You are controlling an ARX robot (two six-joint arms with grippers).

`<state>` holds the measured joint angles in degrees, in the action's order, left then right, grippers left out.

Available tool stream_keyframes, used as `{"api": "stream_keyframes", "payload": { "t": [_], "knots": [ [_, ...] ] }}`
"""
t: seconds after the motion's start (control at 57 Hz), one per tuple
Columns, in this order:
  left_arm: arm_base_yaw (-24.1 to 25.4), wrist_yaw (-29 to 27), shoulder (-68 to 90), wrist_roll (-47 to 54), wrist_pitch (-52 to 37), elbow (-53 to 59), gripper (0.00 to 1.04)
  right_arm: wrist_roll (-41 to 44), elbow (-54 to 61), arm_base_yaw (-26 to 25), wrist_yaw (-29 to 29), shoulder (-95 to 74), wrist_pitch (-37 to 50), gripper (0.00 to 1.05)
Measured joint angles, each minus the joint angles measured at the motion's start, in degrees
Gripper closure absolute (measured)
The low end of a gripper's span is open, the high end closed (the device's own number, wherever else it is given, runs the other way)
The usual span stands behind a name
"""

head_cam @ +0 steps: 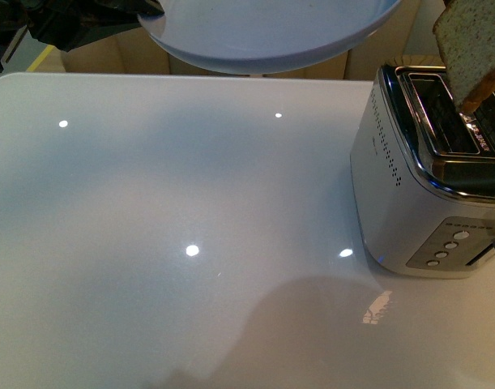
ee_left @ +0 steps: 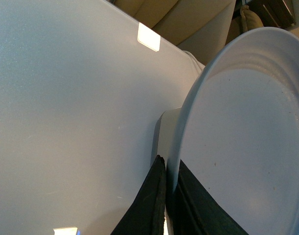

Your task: Left arm holds plate, right arm toasts bread

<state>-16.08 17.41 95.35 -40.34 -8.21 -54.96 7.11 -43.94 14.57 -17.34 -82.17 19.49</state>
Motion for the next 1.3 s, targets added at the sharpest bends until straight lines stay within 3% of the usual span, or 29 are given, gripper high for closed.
{"api": "stream_keyframes", "payload": {
  "t": [1.297],
  "knots": [
    [0.00,0.00,0.00,0.00,0.00,0.00,1.02,-2.21,3.43,-0.48,1.73,-9.29,1.86,1.01]
  ]
}}
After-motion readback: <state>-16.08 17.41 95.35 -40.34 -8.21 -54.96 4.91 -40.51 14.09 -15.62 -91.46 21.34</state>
